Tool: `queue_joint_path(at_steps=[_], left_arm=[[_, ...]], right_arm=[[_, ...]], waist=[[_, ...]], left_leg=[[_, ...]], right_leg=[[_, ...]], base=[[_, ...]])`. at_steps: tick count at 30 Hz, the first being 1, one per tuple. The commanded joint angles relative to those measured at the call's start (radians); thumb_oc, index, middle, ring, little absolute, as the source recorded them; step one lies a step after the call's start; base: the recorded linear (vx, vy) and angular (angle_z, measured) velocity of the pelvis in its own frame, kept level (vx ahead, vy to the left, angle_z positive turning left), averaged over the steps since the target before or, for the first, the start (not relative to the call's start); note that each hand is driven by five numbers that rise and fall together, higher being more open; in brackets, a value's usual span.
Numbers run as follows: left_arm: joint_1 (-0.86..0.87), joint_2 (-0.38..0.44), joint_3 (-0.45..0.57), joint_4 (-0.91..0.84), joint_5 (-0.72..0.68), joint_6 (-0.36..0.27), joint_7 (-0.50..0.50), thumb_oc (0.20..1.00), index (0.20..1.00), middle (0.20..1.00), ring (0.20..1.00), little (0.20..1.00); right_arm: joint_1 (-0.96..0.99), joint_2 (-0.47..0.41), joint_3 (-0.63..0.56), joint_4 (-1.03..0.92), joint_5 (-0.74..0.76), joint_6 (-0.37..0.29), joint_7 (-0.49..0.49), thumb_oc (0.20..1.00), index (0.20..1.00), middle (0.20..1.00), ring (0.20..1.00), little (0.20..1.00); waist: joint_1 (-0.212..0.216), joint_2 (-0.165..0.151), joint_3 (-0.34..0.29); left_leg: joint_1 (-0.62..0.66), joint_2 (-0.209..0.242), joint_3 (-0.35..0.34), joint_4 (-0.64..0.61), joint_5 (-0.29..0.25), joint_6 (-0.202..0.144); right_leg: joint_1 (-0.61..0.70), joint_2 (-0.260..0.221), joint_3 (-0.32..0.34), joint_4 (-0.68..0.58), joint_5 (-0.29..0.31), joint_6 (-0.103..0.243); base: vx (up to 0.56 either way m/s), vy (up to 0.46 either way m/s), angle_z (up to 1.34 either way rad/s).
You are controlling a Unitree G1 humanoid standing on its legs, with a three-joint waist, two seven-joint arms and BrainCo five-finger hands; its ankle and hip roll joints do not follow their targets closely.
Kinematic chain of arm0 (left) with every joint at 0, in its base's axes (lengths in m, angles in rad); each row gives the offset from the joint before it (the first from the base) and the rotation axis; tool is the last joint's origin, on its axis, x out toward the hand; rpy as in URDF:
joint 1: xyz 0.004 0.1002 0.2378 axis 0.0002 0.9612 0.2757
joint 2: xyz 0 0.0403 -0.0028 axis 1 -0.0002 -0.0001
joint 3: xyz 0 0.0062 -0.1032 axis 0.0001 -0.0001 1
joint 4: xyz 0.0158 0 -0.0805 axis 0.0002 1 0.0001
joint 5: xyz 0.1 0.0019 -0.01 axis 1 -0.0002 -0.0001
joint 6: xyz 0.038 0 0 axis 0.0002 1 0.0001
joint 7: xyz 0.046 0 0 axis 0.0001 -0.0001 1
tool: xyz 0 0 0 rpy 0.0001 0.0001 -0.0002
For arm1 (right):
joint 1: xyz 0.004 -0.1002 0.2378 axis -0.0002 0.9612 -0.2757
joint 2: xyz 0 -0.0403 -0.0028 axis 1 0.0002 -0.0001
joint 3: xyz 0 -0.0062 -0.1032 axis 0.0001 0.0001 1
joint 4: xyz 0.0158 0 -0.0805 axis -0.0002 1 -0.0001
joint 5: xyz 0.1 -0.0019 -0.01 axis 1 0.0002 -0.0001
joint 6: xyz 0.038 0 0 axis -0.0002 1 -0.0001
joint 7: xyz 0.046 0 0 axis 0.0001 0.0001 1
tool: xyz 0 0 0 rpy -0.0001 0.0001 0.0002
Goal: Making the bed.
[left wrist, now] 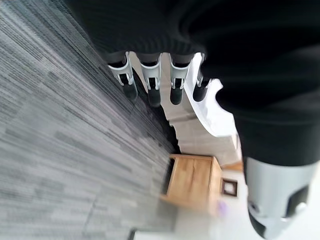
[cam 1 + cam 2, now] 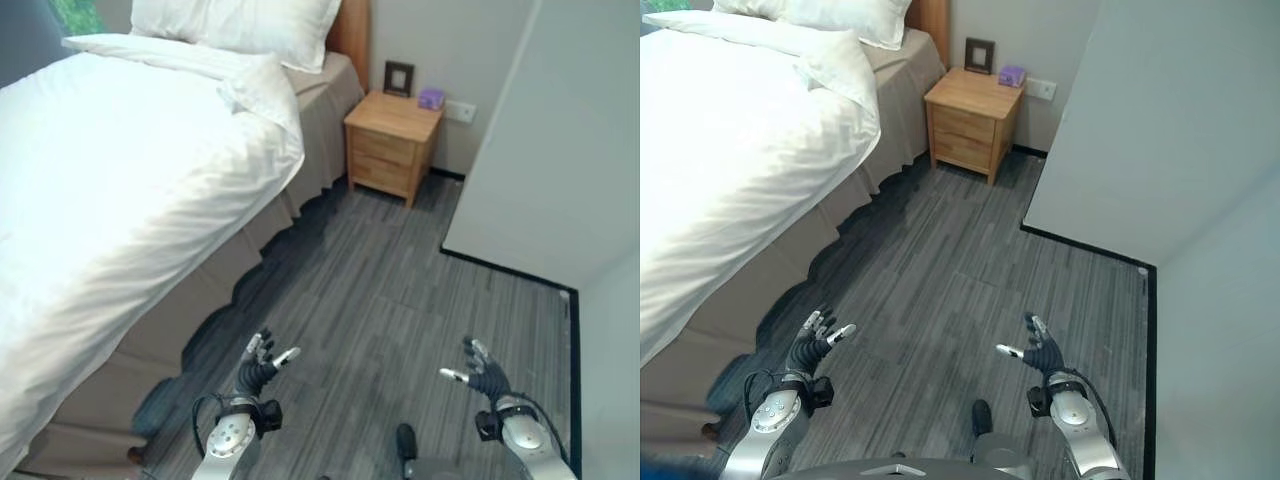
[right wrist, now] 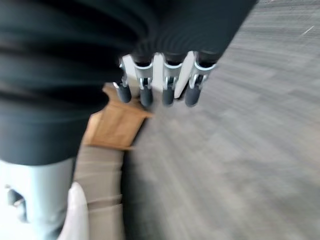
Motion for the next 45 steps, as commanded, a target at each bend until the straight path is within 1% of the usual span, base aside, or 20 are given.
queue_joint_path(at_steps=[1, 3, 5, 9, 15, 16, 17, 20, 24, 25, 29, 33, 35, 36, 38, 40, 42, 43, 44, 45], left_arm=[[-0.112, 0.083, 0.011, 0.055, 0.071, -0.03, -0.006, 1.0, 1.0, 1.0, 1.0, 1.0], [-0.112, 0.077, 0.003, 0.066, 0.056, -0.027, -0.004, 1.0, 1.0, 1.0, 1.0, 1.0], [-0.103, 0.059, 0.003, 0.092, 0.039, -0.016, -0.02, 1.0, 1.0, 1.0, 1.0, 1.0], [-0.103, 0.041, -0.001, 0.116, 0.016, -0.013, -0.031, 1.0, 1.0, 1.0, 1.0, 1.0], [-0.074, 0.009, 0.002, 0.17, -0.01, -0.023, -0.022, 1.0, 1.0, 1.0, 1.0, 1.0], [-0.041, -0.013, 0.024, 0.157, -0.054, -0.03, -0.012, 1.0, 1.0, 1.0, 1.0, 1.0], [-0.035, -0.002, 0.018, 0.131, -0.078, -0.024, -0.011, 1.0, 1.0, 1.0, 1.0, 1.0], [-0.041, 0.016, 0.013, 0.114, -0.087, -0.024, -0.016, 1.0, 1.0, 1.0, 1.0, 1.0], [-0.035, -0.011, 0.013, 0.079, -0.102, -0.031, 0.002, 1.0, 1.0, 1.0, 1.0, 1.0], [-0.019, -0.018, 0.036, 0.064, -0.105, -0.034, -0.004, 1.0, 1.0, 1.0, 1.0, 1.0], [-0.008, -0.032, 0.051, 0.057, -0.098, -0.031, -0.004, 1.0, 1.0, 1.0, 1.0, 1.0], [0.015, -0.033, 0.072, 0.036, -0.1, -0.034, 0.002, 1.0, 1.0, 1.0, 1.0, 1.0], [0.004, -0.019, 0.071, 0.037, -0.092, -0.027, 0.007, 1.0, 1.0, 1.0, 1.0, 1.0], [-0.019, 0.002, 0.076, 0.021, -0.093, -0.026, 0.026, 1.0, 1.0, 1.0, 1.0, 1.0], [-0.028, 0.01, 0.071, 0.017, -0.094, -0.028, 0.027, 1.0, 1.0, 1.0, 1.0, 1.0], [-0.059, 0.024, 0.06, 0.012, -0.101, -0.038, 0.043, 1.0, 1.0, 1.0, 1.0, 1.0], [-0.075, 0.033, 0.069, 0.006, -0.11, -0.045, 0.054, 1.0, 1.0, 1.0, 1.0, 1.0], [-0.082, 0.034, 0.073, 0.007, -0.113, -0.046, 0.056, 1.0, 1.0, 1.0, 1.0, 1.0], [-0.089, 0.036, 0.074, 0.01, -0.113, -0.054, 0.056, 1.0, 1.0, 1.0, 1.0, 1.0], [-0.089, 0.036, 0.075, 0.01, -0.113, -0.054, 0.056, 1.0, 1.0, 1.0, 1.0, 1.0]], right_arm=[[-0.067, -0.026, -0.043, 0.002, -0.001, -0.036, -0.019, 1.0, 1.0, 1.0, 1.0, 1.0], [-0.073, -0.022, -0.046, -0.028, 0.0, -0.035, -0.02, 1.0, 1.0, 1.0, 1.0, 1.0], [-0.08, -0.019, -0.038, -0.037, -0.01, -0.025, -0.023, 1.0, 1.0, 1.0, 1.0, 1.0], [-0.072, -0.011, -0.021, -0.056, -0.012, -0.027, -0.023, 1.0, 1.0, 1.0, 1.0, 1.0], [-0.047, -0.021, -0.016, -0.061, -0.031, -0.019, -0.031, 1.0, 1.0, 1.0, 1.0, 1.0], [-0.048, -0.048, -0.012, -0.064, -0.024, -0.024, -0.029, 1.0, 1.0, 1.0, 1.0, 1.0], [-0.05, -0.071, -0.022, -0.083, -0.012, -0.019, -0.04, 1.0, 1.0, 1.0, 1.0, 1.0], [-0.059, -0.1, -0.04, -0.101, -0.002, -0.02, -0.052, 1.0, 1.0, 1.0, 1.0, 1.0], [-0.106, -0.138, -0.028, -0.099, -0.041, 0.001, -0.044, 1.0, 1.0, 1.0, 1.0, 1.0], [-0.119, -0.149, -0.028, -0.1, -0.036, -0.001, -0.035, 1.0, 1.0, 1.0, 1.0, 1.0], [-0.117, -0.154, -0.027, -0.09, -0.053, -0.007, -0.03, 1.0, 1.0, 1.0, 1.0, 1.0], [-0.111, -0.129, -0.017, -0.098, -0.082, -0.005, -0.015, 1.0, 1.0, 1.0, 1.0, 1.0], [-0.114, -0.098, -0.011, -0.077, -0.078, -0.005, -0.014, 1.0, 1.0, 1.0, 1.0, 1.0], [-0.132, -0.082, 0.011, -0.088, -0.098, -0.003, -0.006, 1.0, 1.0, 1.0, 1.0, 1.0], [-0.139, -0.081, 0.02, -0.095, -0.103, -0.009, -0.011, 1.0, 1.0, 1.0, 1.0, 1.0], [-0.157, -0.084, 0.022, -0.105, -0.12, -0.008, -0.016, 1.0, 1.0, 1.0, 1.0, 1.0], [-0.172, -0.084, 0.029, -0.127, -0.131, -0.006, -0.023, 1.0, 1.0, 1.0, 1.0, 1.0], [-0.178, -0.085, 0.03, -0.142, -0.128, -0.005, -0.022, 1.0, 1.0, 1.0, 1.0, 1.0], [-0.189, -0.081, 0.047, -0.158, -0.125, -0.013, -0.017, 1.0, 1.0, 1.0, 1.0, 1.0], [-0.19, -0.081, 0.047, -0.158, -0.125, -0.013, -0.017, 1.0, 1.0, 1.0, 1.0, 1.0]], waist=[[-0.033, 0.004, 0.036], [-0.046, 0.013, 0.051], [-0.057, 0.008, 0.049], [-0.074, 0.001, 0.051], [-0.085, 0.023, 0.029], [-0.072, 0.04, 0.041], [-0.037, 0.017, 0.086], [-0.01, 0.001, 0.124], [0.034, 0.015, 0.129], [0.052, 0.04, 0.109], [0.065, 0.079, 0.093], [0.081, 0.052, 0.053], [0.095, 0.012, 0.043], [0.092, 0.007, 0.058], [0.078, 0.019, 0.066], [0.048, 0.039, 0.095], [0.036, 0.047, 0.103], [0.028, 0.046, 0.101], [0.007, 0.033, 0.09], [0.006, 0.033, 0.09]], left_leg=[[-0.046, -0.008, 0.136, 0.007, 0.0, 0.055], [-0.037, 0.005, 0.123, 0.007, -0.004, 0.048], [-0.003, 0.017, 0.113, 0.007, -0.038, 0.009], [0.047, 0.046, 0.098, 0.007, -0.055, -0.035], [0.132, 0.097, 0.069, 0.099, -0.048, -0.07], [-0.004, 0.158, 0.037, 0.472, 0.128, -0.095], [-0.144, 0.158, 0.0, 0.685, 0.19, -0.077], [-0.22, 0.147, -0.022, 0.751, 0.178, -0.058], [-0.354, 0.03, -0.007, 0.592, 0.097, -0.037], [-0.341, -0.007, 0.043, 0.291, 0.11, -0.016], [-0.356, -0.014, 0.138, 0.019, 0.224, -0.033], [-0.309, -0.031, 0.124, 0.007, 0.237, 0.006], [-0.262, -0.044, 0.14, 0.007, 0.191, 0.027], [-0.195, -0.053, 0.146, 0.007, 0.136, 0.068], [-0.162, -0.043, 0.148, 0.007, 0.114, 0.079], [-0.111, -0.021, 0.114, 0.007, 0.082, 0.079], [-0.074, -0.009, 0.1, 0.007, 0.058, 0.061], [-0.06, -0.005, 0.09, 0.007, 0.048, 0.048], [-0.022, 0.001, 0.061, 0.007, 0.012, 0.018], [-0.022, 0.002, 0.06, 0.007, 0.013, 0.018]], right_leg=[[-0.079, -0.051, -0.153, 0.494, -0.03, 0.122], [-0.124, -0.05, -0.152, 0.531, -0.033, 0.125], [-0.153, -0.086, -0.224, 0.32, -0.101, 0.102], [-0.172, -0.065, -0.226, 0.025, -0.019, 0.094], [-0.149, -0.047, -0.185, 0.038, 0.002, 0.068], [-0.058, 0.004, -0.193, 0.031, -0.039, -0.002], [0.009, 0.013, -0.192, 0.014, -0.074, -0.045], [0.045, 0.01, -0.171, 0.012, -0.104, -0.063], [0.09, 0.004, -0.113, 0.012, -0.145, -0.042], [0.129, 0.028, -0.094, 0.012, -0.183, -0.021], [0.201, 0.065, -0.085, 0.012, -0.244, -0.017], [0.287, 0.064, -0.076, 0.052, -0.272, -0.013], [0.243, 0.057, -0.093, 0.245, -0.233, 0.039], [0.085, -0.019, -0.127, 0.556, -0.039, 0.153], [0.032, -0.038, -0.136, 0.672, 0.007, 0.162], [-0.098, -0.036, -0.121, 0.752, -0.055, 0.13], [-0.135, -0.108, -0.165, 0.613, -0.117, 0.084], [-0.136, -0.119, -0.171, 0.525, -0.129, 0.076], [-0.119, -0.092, -0.123, 0.173, -0.115, 0.072], [-0.114, -0.09, -0.124, 0.162, -0.107, 0.071]], base=[[-0.06, 0.07, 0.64], [0.11, -0.014, 0.57], [0.34, -0.117, 0.06], [0.35, -0.182, 0.09], [0.41, -0.257, 0.49], [0.38, -0.554, 0.26], [0.38, -0.555, 0.22], [0.3, -0.256, -0.37], [0.39, -0.017, -0.74], [0.72, 0.029, -0.7], [0.49, 0.01, -0.4], [0.66, -0.005, -0.22], [0.4, -0.009, -0.45], [0.34, 0.037, -0.26], [0.32, 0.052, -0.24], [0.48, 0.001, -0.06], [0.5, -0.129, 0.5], [0.75, -0.347, 0.88], [0.56, -0.275, 0.77], [0.59, -0.296, 0.7]])
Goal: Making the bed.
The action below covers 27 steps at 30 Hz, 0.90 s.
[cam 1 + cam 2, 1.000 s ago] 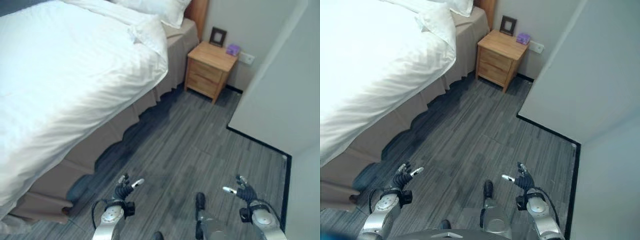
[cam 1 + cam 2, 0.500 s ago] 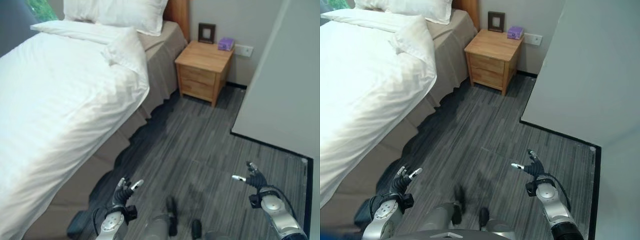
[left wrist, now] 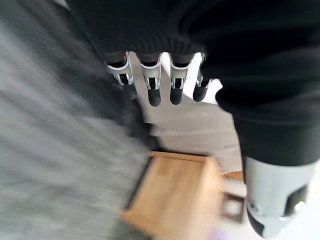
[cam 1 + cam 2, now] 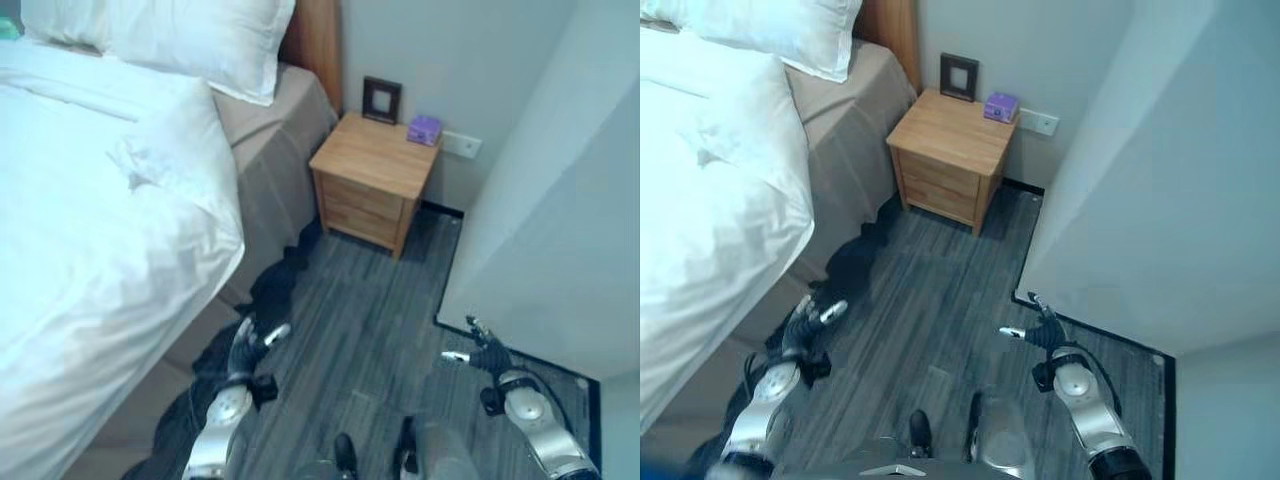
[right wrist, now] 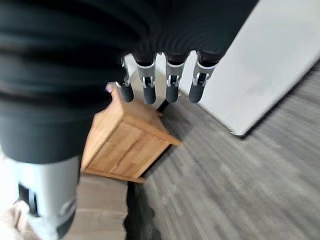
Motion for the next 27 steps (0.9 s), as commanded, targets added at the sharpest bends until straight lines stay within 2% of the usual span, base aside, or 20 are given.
queue_joint_path(at_steps=[1, 2, 3, 5, 6, 8, 9, 10, 11, 12, 13, 14, 16, 17, 18, 19, 21, 23, 25, 27], left_arm=[[0.064, 0.065, 0.004, -0.042, -0.05, -0.05, 0.015, 1.0, 1.0, 1.0, 1.0, 1.0], [0.048, 0.075, -0.008, -0.04, -0.044, -0.052, 0.012, 1.0, 1.0, 1.0, 1.0, 1.0], [0.049, 0.074, -0.01, -0.043, -0.036, -0.062, 0.003, 1.0, 1.0, 1.0, 1.0, 1.0], [0.052, 0.073, -0.01, -0.038, -0.032, -0.065, 0.005, 1.0, 1.0, 1.0, 1.0, 1.0], [0.062, 0.063, -0.004, -0.05, -0.036, -0.078, 0.007, 1.0, 1.0, 1.0, 1.0, 1.0], [0.063, 0.046, 0.002, -0.059, -0.065, -0.079, 0.024, 1.0, 1.0, 1.0, 1.0, 1.0], [0.051, 0.047, 0.01, -0.074, -0.086, -0.086, 0.033, 1.0, 1.0, 1.0, 1.0, 1.0], [0.051, 0.05, 0.014, -0.082, -0.084, -0.087, 0.032, 1.0, 1.0, 1.0, 1.0, 1.0], [0.036, 0.061, 0.021, -0.083, -0.082, -0.088, 0.041, 1.0, 1.0, 1.0, 1.0, 1.0], [0.035, 0.06, 0.022, -0.084, -0.082, -0.088, 0.042, 1.0, 1.0, 1.0, 1.0, 1.0], [0.024, 0.064, 0.026, -0.078, -0.085, -0.09, 0.047, 1.0, 1.0, 1.0, 1.0, 1.0], [0.018, 0.065, 0.036, -0.07, -0.089, -0.093, 0.052, 1.0, 1.0, 1.0, 1.0, 1.0], [0.011, 0.072, 0.064, -0.046, -0.092, -0.099, 0.069, 1.0, 1.0, 1.0, 1.0, 1.0], [0.013, 0.077, 0.072, -0.044, -0.089, -0.096, 0.073, 1.0, 1.0, 1.0, 1.0, 1.0], [0.017, 0.074, 0.08, -0.04, -0.092, -0.095, 0.073, 1.0, 1.0, 1.0, 1.0, 1.0], [0.026, 0.079, 0.101, -0.044, -0.082, -0.086, 0.067, 1.0, 1.0, 1.0, 1.0, 1.0], [0.033, 0.079, 0.112, -0.049, -0.074, -0.084, 0.067, 1.0, 1.0, 1.0, 1.0, 1.0], [0.038, 0.079, 0.118, -0.051, -0.072, -0.083, 0.065, 1.0, 1.0, 1.0, 1.0, 1.0], [0.058, 0.083, 0.139, -0.051, -0.06, -0.081, 0.062, 1.0, 1.0, 1.0, 1.0, 1.0], [0.09, 0.082, 0.166, -0.057, -0.061, -0.082, 0.063, 1.0, 1.0, 1.0, 1.0, 1.0]], right_arm=[[-0.06, 0.004, -0.019, -0.014, -0.021, -0.053, -0.01, 1.0, 1.0, 1.0, 1.0, 1.0], [-0.06, 0.002, -0.014, -0.008, -0.018, -0.056, -0.012, 1.0, 1.0, 1.0, 1.0, 1.0], [-0.061, -0.006, 0.005, -0.005, -0.053, -0.054, -0.007, 1.0, 1.0, 1.0, 1.0, 1.0], [-0.06, -0.01, 0.013, 0.006, -0.061, -0.06, -0.013, 1.0, 1.0, 1.0, 1.0, 1.0], [-0.067, -0.007, 0.025, 0.014, -0.064, -0.062, -0.013, 1.0, 1.0, 1.0, 1.0, 1.0], [-0.075, -0.019, 0.033, 0.032, -0.071, -0.057, -0.018, 1.0, 1.0, 1.0, 1.0, 1.0], [-0.083, -0.031, 0.028, 0.033, -0.066, -0.052, -0.021, 1.0, 1.0, 1.0, 1.0, 1.0], [-0.084, -0.038, 0.022, 0.034, -0.062, -0.052, -0.026, 1.0, 1.0, 1.0, 1.0, 1.0], [-0.086, -0.056, 0.007, 0.039, -0.067, -0.043, -0.033, 1.0, 1.0, 1.0, 1.0, 1.0], [-0.089, -0.057, 0.007, 0.04, -0.067, -0.044, -0.033, 1.0, 1.0, 1.0, 1.0, 1.0], [-0.105, -0.069, 0.004, 0.045, -0.069, -0.036, -0.035, 1.0, 1.0, 1.0, 1.0, 1.0], [-0.122, -0.08, 0.001, 0.042, -0.068, -0.03, -0.033, 1.0, 1.0, 1.0, 1.0, 1.0], [-0.146, -0.099, -0.012, 0.029, -0.051, -0.022, -0.026, 1.0, 1.0, 1.0, 1.0, 1.0], [-0.154, -0.108, -0.018, 0.017, -0.054, -0.021, -0.025, 1.0, 1.0, 1.0, 1.0, 1.0], [-0.157, -0.113, -0.02, 0.018, -0.051, -0.019, -0.022, 1.0, 1.0, 1.0, 1.0, 1.0], [-0.157, -0.123, -0.028, 0.007, -0.057, -0.013, -0.013, 1.0, 1.0, 1.0, 1.0, 1.0], [-0.16, -0.127, -0.031, 0.005, -0.064, -0.011, -0.009, 1.0, 1.0, 1.0, 1.0, 1.0], [-0.163, -0.131, -0.032, 0.008, -0.063, -0.011, -0.009, 1.0, 1.0, 1.0, 1.0, 1.0], [-0.178, -0.133, -0.032, 0.016, -0.07, -0.012, -0.01, 1.0, 1.0, 1.0, 1.0, 1.0], [-0.192, -0.121, -0.011, 0.017, -0.077, -0.014, -0.003, 1.0, 1.0, 1.0, 1.0, 1.0]], waist=[[0.001, -0.031, -0.024], [-0.007, -0.031, -0.029], [0.002, -0.032, -0.052], [-0.002, -0.034, -0.052], [-0.011, -0.024, -0.057], [0.003, -0.036, -0.045], [0.014, -0.037, -0.02], [0.017, -0.045, -0.012], [0.01, -0.041, -0.011], [0.01, -0.045, -0.006], [0.009, -0.035, -0.012], [0.005, -0.036, -0.012], [0.001, -0.033, -0.023], [-0.004, -0.022, -0.029], [-0.003, -0.016, -0.031], [-0.005, 0.001, -0.031], [-0.005, 0.007, -0.033], [-0.004, 0.009, -0.034], [0.007, 0.012, -0.042], [0.018, 0.01, -0.057]], left_leg=[[0.002, 0.067, 0.06, -0.001, -0.005, -0.08], [0.011, 0.078, 0.037, -0.001, -0.015, -0.09], [0.043, 0.076, 0.003, -0.001, -0.035, -0.103], [0.066, 0.083, -0.006, 0.019, -0.044, -0.105], [0.047, 0.104, -0.03, 0.138, -0.017, -0.119], [-0.09, 0.099, -0.052, 0.404, 0.035, -0.126], [-0.147, 0.116, -0.035, 0.503, 0.07, -0.128], [-0.174, 0.13, 0.007, 0.528, 0.093, -0.126], [-0.188, 0.2, 0.131, 0.502, 0.093, -0.143], [-0.191, 0.199, 0.143, 0.498, 0.11, -0.134], [-0.184, 0.209, 0.189, 0.474, 0.084, -0.152], [-0.184, 0.197, 0.233, 0.44, 0.086, -0.141], [-0.191, 0.147, 0.286, 0.357, 0.049, -0.12], [-0.188, 0.157, 0.328, 0.31, 0.043, -0.132], [-0.183, 0.161, 0.351, 0.275, 0.058, -0.133], [-0.168, 0.169, 0.415, 0.166, 0.126, -0.149], [-0.177, 0.177, 0.455, 0.123, 0.167, -0.156], [-0.182, 0.175, 0.466, 0.107, 0.183, -0.157], [-0.202, 0.181, 0.528, 0.07, 0.217, -0.16], [-0.181, 0.176, 0.517, 0.015, 0.236, -0.159]], right_leg=[[0.216, 0.048, 0.129, -0.387, 0.198, 0.089], [0.178, 0.07, 0.218, -0.414, 0.193, 0.096], [0.19, 0.059, 0.23, -0.412, 0.24, 0.107], [0.206, 0.065, 0.223, -0.397, 0.246, 0.101], [0.223, 0.08, 0.227, -0.399, 0.25, 0.086], [0.288, 0.07, 0.204, -0.41, 0.244, 0.041], [0.329, 0.064, 0.165, -0.413, 0.232, 0.021], [0.345, 0.059, 0.146, -0.414, 0.219, 0.006], [0.387, 0.053, 0.094, -0.414, 0.175, 0.003], [0.381, 0.051, 0.091, -0.414, 0.188, -0.003], [0.407, 0.052, 0.07, -0.414, 0.158, 0.003], [0.417, 0.052, 0.051, -0.414, 0.159, -0.002], [0.449, 0.05, 0.021, -0.414, 0.136, 0.004], [0.469, 0.057, 0.006, -0.414, 0.111, 0.011], [0.477, 0.057, -0.01, -0.414, 0.104, 0.009], [0.512, 0.061, -0.063, -0.414, 0.08, 0.009], [0.531, 0.065, -0.096, -0.414, 0.069, 0.01], [0.545, 0.067, -0.119, -0.414, 0.061, 0.009], [0.592, 0.076, -0.161, -0.413, 0.039, 0.011], [0.613, 0.07, -0.167, -0.411, 0.033, 0.021]], base=[[0.32, -0.181, 0.41], [0.63, -0.354, 0.78], [0.45, -0.267, 1.44], [0.36, -0.256, 1.81], [0.38, -0.339, 1.11], [0.26, -0.379, 0.55], [0.15, -0.376, 0.3], [0.26, -0.372, 0.58], [0.17, -0.262, 0.65], [0.28, -0.204, 0.84], [0.12, -0.115, 0.69], [0.28, -0.118, 0.44], [0.28, -0.073, 0.18], [0.3, -0.02, 0.28], [0.36, 0.001, 0.29], [0.21, 0.002, 0.32], [0.22, -0.003, 0.53], [0.22, 0.003, 0.79], [0.32, 0.054, 0.86], [0.31, 0.121, 0.51]])
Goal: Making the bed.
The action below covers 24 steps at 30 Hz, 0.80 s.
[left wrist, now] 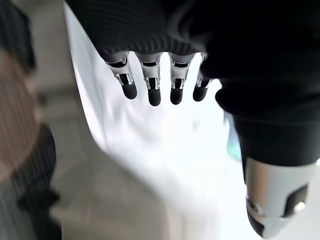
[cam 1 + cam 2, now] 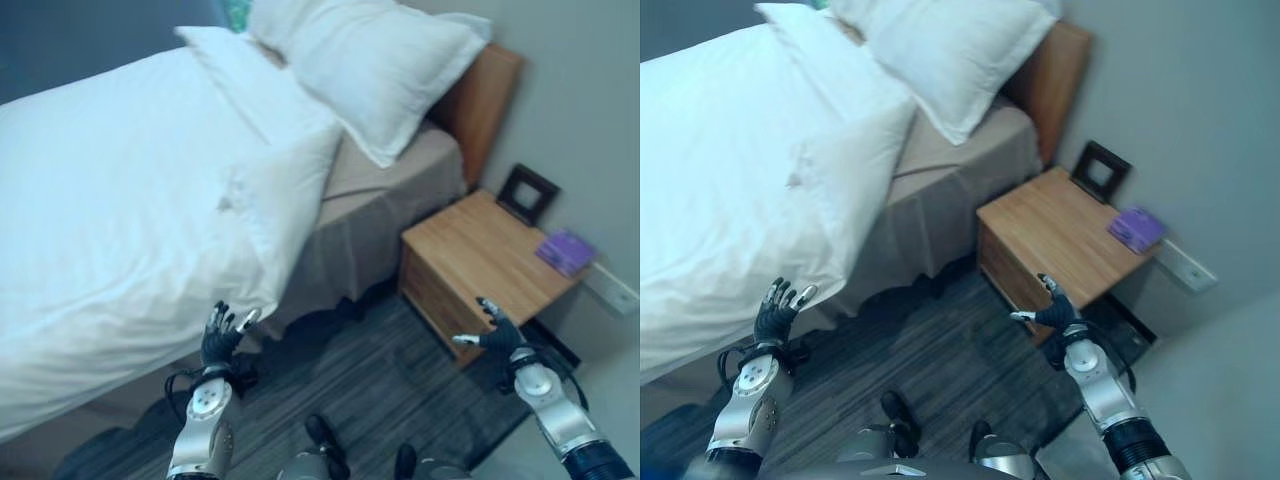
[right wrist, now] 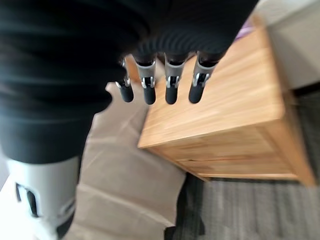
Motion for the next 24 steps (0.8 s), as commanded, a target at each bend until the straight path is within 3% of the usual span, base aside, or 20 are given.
queue_joint_path(at_steps=[1, 3, 5, 6, 7, 9, 10, 11, 13, 15, 16, 17, 18, 24], left_arm=[[0.027, 0.058, 0.079, -0.034, 0.012, -0.035, 0.017, 1.0, 1.0, 1.0, 1.0, 1.0], [0.043, 0.056, 0.095, -0.026, 0.016, -0.021, 0.021, 1.0, 1.0, 1.0, 1.0, 1.0], [0.034, 0.072, 0.094, -0.014, 0.012, -0.008, 0.022, 1.0, 1.0, 1.0, 1.0, 1.0], [0.033, 0.073, 0.094, -0.013, 0.011, -0.008, 0.022, 1.0, 1.0, 1.0, 1.0, 1.0], [-0.007, 0.108, 0.059, -0.011, 0.013, -0.004, 0.029, 1.0, 1.0, 1.0, 1.0, 1.0], [-0.019, 0.117, 0.056, -0.011, 0.011, -0.007, 0.029, 1.0, 1.0, 1.0, 1.0, 1.0], [-0.016, 0.128, 0.03, -0.101, 0.058, -0.018, 0.021, 1.0, 1.0, 1.0, 1.0, 1.0], [-0.008, 0.125, 0.03, -0.114, 0.063, -0.011, 0.022, 1.0, 1.0, 1.0, 1.0, 1.0], [0.006, 0.124, 0.059, -0.12, 0.023, -0.022, 0.009, 1.0, 1.0, 1.0, 1.0, 1.0], [0.019, 0.122, 0.074, -0.14, 0.015, -0.026, -0.004, 1.0, 1.0, 1.0, 1.0, 1.0], [0.026, 0.114, 0.071, -0.146, 0.001, -0.03, -0.016, 1.0, 1.0, 1.0, 1.0, 1.0], [0.027, 0.104, 0.07, -0.154, -0.029, -0.035, -0.022, 1.0, 1.0, 1.0, 1.0, 1.0], [0.018, 0.11, 0.073, -0.174, -0.047, -0.042, -0.035, 1.0, 1.0, 1.0, 1.0, 1.0], [-0.012, 0.13, 0.075, -0.228, -0.046, -0.069, -0.074, 1.0, 1.0, 1.0, 1.0, 1.0]], right_arm=[[-0.102, 0.01, 0.014, -0.034, -0.018, -0.043, 0.014, 1.0, 1.0, 1.0, 1.0, 1.0], [-0.102, 0.048, 0.032, -0.015, -0.018, -0.046, 0.022, 1.0, 1.0, 1.0, 1.0, 1.0], [-0.11, 0.072, 0.044, -0.021, -0.015, -0.046, 0.029, 1.0, 1.0, 1.0, 1.0, 1.0], [-0.11, 0.073, 0.044, -0.02, -0.015, -0.046, 0.029, 1.0, 1.0, 1.0, 1.0, 1.0], [-0.13, 0.082, 0.065, -0.027, -0.035, -0.049, 0.029, 1.0, 1.0, 1.0, 1.0, 1.0], [-0.147, 0.077, 0.063, -0.031, -0.037, -0.048, 0.027, 1.0, 1.0, 1.0, 1.0, 1.0], [-0.165, 0.072, 0.056, -0.039, -0.053, -0.049, 0.006, 1.0, 1.0, 1.0, 1.0, 1.0], [-0.162, 0.072, 0.054, -0.04, -0.054, -0.049, 0.006, 1.0, 1.0, 1.0, 1.0, 1.0], [-0.161, 0.053, 0.025, -0.059, -0.058, -0.054, -0.004, 1.0, 1.0, 1.0, 1.0, 1.0], [-0.163, 0.018, -0.012, -0.098, -0.079, -0.051, -0.004, 1.0, 1.0, 1.0, 1.0, 1.0], [-0.155, 0.008, -0.024, -0.115, -0.083, -0.058, -0.006, 1.0, 1.0, 1.0, 1.0, 1.0], [-0.157, -0.004, -0.028, -0.127, -0.09, -0.057, -0.001, 1.0, 1.0, 1.0, 1.0, 1.0], [-0.18, -0.04, -0.031, -0.15, -0.097, -0.059, 0.004, 1.0, 1.0, 1.0, 1.0, 1.0], [-0.293, -0.104, -0.024, -0.132, -0.138, -0.065, -0.021, 1.0, 1.0, 1.0, 1.0, 1.0]], waist=[[0.028, -0.002, -0.037], [0.035, -0.025, -0.052], [0.041, -0.045, -0.047], [0.042, -0.046, -0.048], [0.014, -0.069, -0.014], [0.0, -0.068, 0.003], [0.009, -0.068, 0.019], [0.008, -0.068, 0.017], [0.014, -0.073, 0.025], [0.009, -0.085, 0.028], [0.0, -0.094, 0.023], [-0.002, -0.097, 0.018], [-0.003, -0.108, 0.007], [-0.005, -0.12, -0.014]], left_leg=[[0.06, -0.034, -0.031, -0.072, 0.112, -0.007], [0.082, -0.044, -0.028, -0.079, 0.09, 0.01], [0.114, -0.064, -0.025, -0.082, 0.042, 0.048], [0.113, -0.065, -0.024, -0.082, 0.041, 0.049], [0.174, -0.105, -0.043, -0.082, -0.032, 0.104], [0.182, -0.105, -0.058, -0.082, -0.042, 0.111], [0.185, -0.1, -0.077, -0.082, -0.061, 0.109], [0.184, -0.1, -0.08, -0.082, -0.061, 0.109], [0.175, -0.088, -0.113, -0.082, -0.052, 0.089], [0.168, -0.075, -0.159, -0.082, -0.05, 0.07], [0.165, -0.077, -0.193, -0.082, -0.055, 0.064], [0.152, -0.073, -0.203, -0.082, -0.038, 0.062], [0.151, -0.082, -0.251, -0.082, -0.057, 0.052], [0.207, -0.1, -0.289, -0.082, -0.098, 0.042]], right_leg=[[0.073, -0.096, -0.026, 0.024, -0.059, 0.062], [0.075, -0.117, -0.037, 0.079, -0.048, 0.078], [0.015, -0.16, -0.035, 0.262, -0.017, 0.11], [0.012, -0.162, -0.033, 0.266, -0.019, 0.111], [-0.148, -0.251, 0.004, 0.583, 0.162, 0.194], [-0.214, -0.245, 0.051, 0.656, 0.161, 0.199], [-0.277, -0.272, 0.058, 0.674, 0.12, 0.186], [-0.276, -0.274, 0.055, 0.675, 0.118, 0.185], [-0.286, -0.265, 0.059, 0.568, 0.082, 0.161], [-0.281, -0.211, 0.088, 0.419, 0.012, 0.131], [-0.276, -0.166, 0.151, 0.292, 0.0, 0.122], [-0.267, -0.141, 0.179, 0.189, 0.043, 0.11], [-0.279, -0.126, 0.235, 0.05, 0.105, 0.125], [-0.332, -0.132, 0.202, 0.019, 0.174, 0.13]], base=[[0.33, 0.13, 0.12], [0.3, 0.137, 0.02], [0.18, 0.137, 0.16], [0.25, 0.221, 0.18], [0.2, 0.195, 0.17], [0.19, 0.146, 0.77], [0.15, 0.048, 1.06], [0.17, -0.032, 1.02], [0.12, -0.095, 0.61], [0.17, -0.142, 0.87], [0.16, -0.206, 0.85], [0.28, -0.273, 1.31], [0.26, -0.251, 1.21], [0.23, -0.143, 0.69]])
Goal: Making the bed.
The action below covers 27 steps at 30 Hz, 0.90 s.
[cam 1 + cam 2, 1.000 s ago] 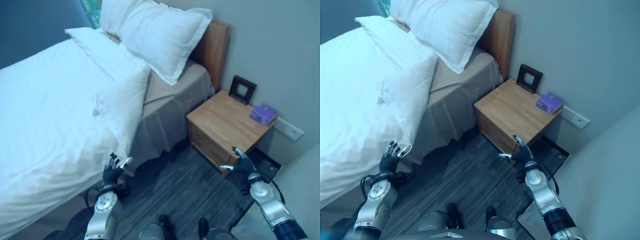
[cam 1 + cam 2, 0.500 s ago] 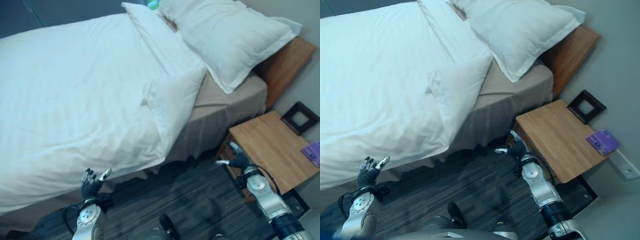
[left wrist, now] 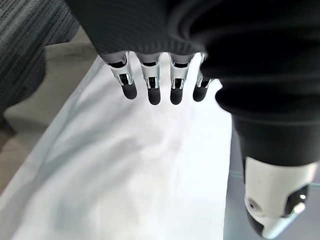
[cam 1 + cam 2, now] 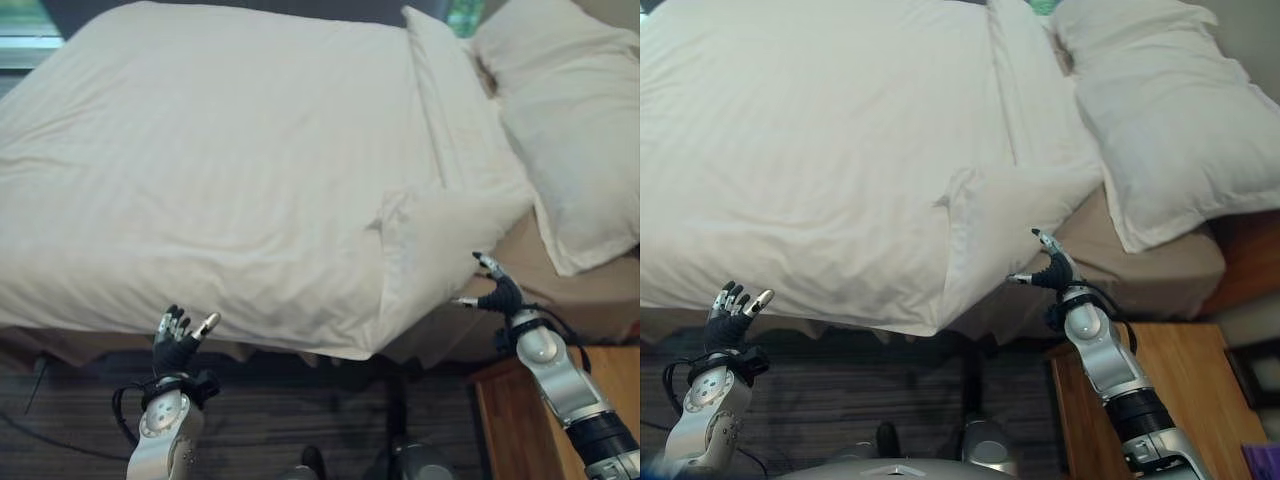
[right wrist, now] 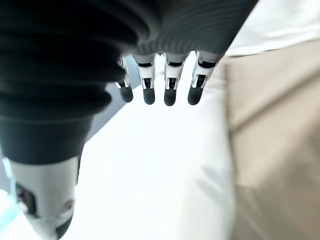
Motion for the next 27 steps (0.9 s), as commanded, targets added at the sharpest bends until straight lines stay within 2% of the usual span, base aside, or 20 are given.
queue_joint_path(at_steps=[1, 2, 7, 12, 15, 17, 20, 27], left_arm=[[-0.071, 0.033, -0.004, -0.083, -0.014, -0.095, -0.045, 1.0, 1.0, 1.0, 1.0, 1.0], [-0.066, 0.016, 0.006, -0.086, -0.032, -0.1, -0.049, 1.0, 1.0, 1.0, 1.0, 1.0], [-0.063, -0.006, 0.004, -0.076, -0.025, -0.109, -0.046, 1.0, 1.0, 1.0, 1.0, 1.0], [-0.096, -0.011, -0.046, 0.016, -0.05, -0.139, -0.036, 1.0, 1.0, 1.0, 1.0, 1.0], [-0.109, 0.002, -0.05, 0.076, -0.056, -0.151, -0.035, 1.0, 1.0, 1.0, 1.0, 1.0], [-0.122, 0.025, -0.041, 0.122, -0.062, -0.169, -0.03, 1.0, 1.0, 1.0, 1.0, 1.0], [-0.144, 0.048, -0.049, 0.162, -0.06, -0.188, -0.03, 1.0, 1.0, 1.0, 1.0, 1.0], [-0.159, 0.07, -0.064, 0.196, -0.057, -0.209, -0.039, 1.0, 1.0, 1.0, 1.0, 1.0]], right_arm=[[-0.153, -0.076, -0.023, -0.017, -0.058, -0.044, -0.053, 1.0, 1.0, 1.0, 1.0, 1.0], [-0.198, -0.101, -0.022, -0.019, -0.063, -0.046, -0.05, 1.0, 1.0, 1.0, 1.0, 1.0], [-0.329, -0.101, 0.054, 0.004, -0.059, -0.059, -0.047, 1.0, 1.0, 1.0, 1.0, 1.0], [-0.512, -0.125, 0.156, 0.172, -0.056, -0.051, -0.071, 1.0, 1.0, 1.0, 1.0, 1.0], [-0.577, -0.148, 0.179, 0.246, -0.035, -0.048, -0.085, 1.0, 1.0, 1.0, 1.0, 1.0], [-0.676, -0.212, 0.224, 0.297, -0.06, -0.042, -0.09, 1.0, 1.0, 1.0, 1.0, 1.0], [-0.774, -0.245, 0.257, 0.383, -0.058, -0.038, -0.114, 1.0, 1.0, 1.0, 1.0, 1.0], [-0.901, -0.282, 0.325, 0.45, -0.076, -0.036, -0.141, 1.0, 1.0, 1.0, 1.0, 1.0]], waist=[[-0.031, 0.024, -0.023], [-0.02, 0.037, -0.039], [0.004, 0.059, -0.052], [0.019, 0.083, -0.041], [0.025, 0.096, -0.032], [0.038, 0.104, -0.021], [0.044, 0.113, -0.015], [0.058, 0.136, -0.008]], left_leg=[[0.039, 0.052, 0.076, -0.021, 0.01, -0.037], [0.059, 0.055, 0.066, -0.021, 0.006, -0.041], [0.069, 0.069, 0.063, -0.016, 0.013, -0.053], [0.032, 0.092, 0.05, -0.021, 0.043, -0.075], [-0.016, 0.099, 0.037, -0.021, 0.062, -0.086], [-0.068, 0.106, 0.028, -0.021, 0.081, -0.099], [-0.131, 0.114, 0.019, -0.021, 0.102, -0.109], [-0.227, 0.121, -0.008, -0.021, 0.128, -0.122]], right_leg=[[-0.037, -0.027, -0.006, 0.018, -0.059, 0.047], [-0.01, -0.029, -0.03, 0.018, -0.064, 0.047], [0.018, -0.02, -0.052, 0.018, -0.087, 0.035], [0.011, -0.016, -0.088, 0.018, -0.105, 0.019], [-0.015, -0.017, -0.104, 0.018, -0.107, 0.017], [-0.054, -0.023, -0.115, 0.018, -0.102, 0.019], [-0.104, -0.027, -0.121, 0.018, -0.094, 0.021], [-0.181, -0.03, -0.127, 0.018, -0.086, 0.019]], base=[[0.25, -0.187, 0.03], [0.2, -0.155, -0.04], [0.15, -0.148, -0.11], [0.08, -0.114, 0.15], [0.0, -0.073, 0.27], [-0.04, -0.073, 0.15], [-0.05, -0.075, 0.2], [-0.03, -0.054, 0.15]])
